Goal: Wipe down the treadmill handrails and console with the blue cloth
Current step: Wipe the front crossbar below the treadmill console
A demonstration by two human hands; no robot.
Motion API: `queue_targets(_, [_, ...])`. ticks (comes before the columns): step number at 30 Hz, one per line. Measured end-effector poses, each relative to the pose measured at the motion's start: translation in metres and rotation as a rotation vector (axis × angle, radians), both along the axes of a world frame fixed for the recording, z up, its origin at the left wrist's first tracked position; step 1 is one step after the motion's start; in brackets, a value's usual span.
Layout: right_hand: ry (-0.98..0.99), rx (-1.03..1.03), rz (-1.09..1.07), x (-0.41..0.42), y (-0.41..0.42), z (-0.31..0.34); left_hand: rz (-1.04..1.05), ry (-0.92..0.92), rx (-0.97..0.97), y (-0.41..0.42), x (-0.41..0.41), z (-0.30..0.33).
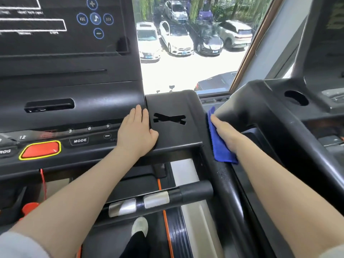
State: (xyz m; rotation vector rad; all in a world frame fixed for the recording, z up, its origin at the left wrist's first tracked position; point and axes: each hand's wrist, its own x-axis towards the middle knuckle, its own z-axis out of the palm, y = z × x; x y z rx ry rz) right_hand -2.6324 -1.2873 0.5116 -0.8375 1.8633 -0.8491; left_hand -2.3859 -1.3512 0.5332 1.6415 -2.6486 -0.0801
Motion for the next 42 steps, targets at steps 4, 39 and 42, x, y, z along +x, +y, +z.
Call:
queue_targets(4, [0.328,-0.18,0.307,0.022,0.015,0.005,-0.001,-0.039,0.006,0.0,0.0,0.002])
queue_targets(39, [1.026,-0.215,0.285,0.148,0.116,-0.015,-0.127,-0.044,0.613,0.104,0.12,-0.011])
queue_targets(42, [1.081,-0.19,0.168,0.183,0.111,-0.025,-0.179,-0.091,0.603,0.103,0.14,-0.002])
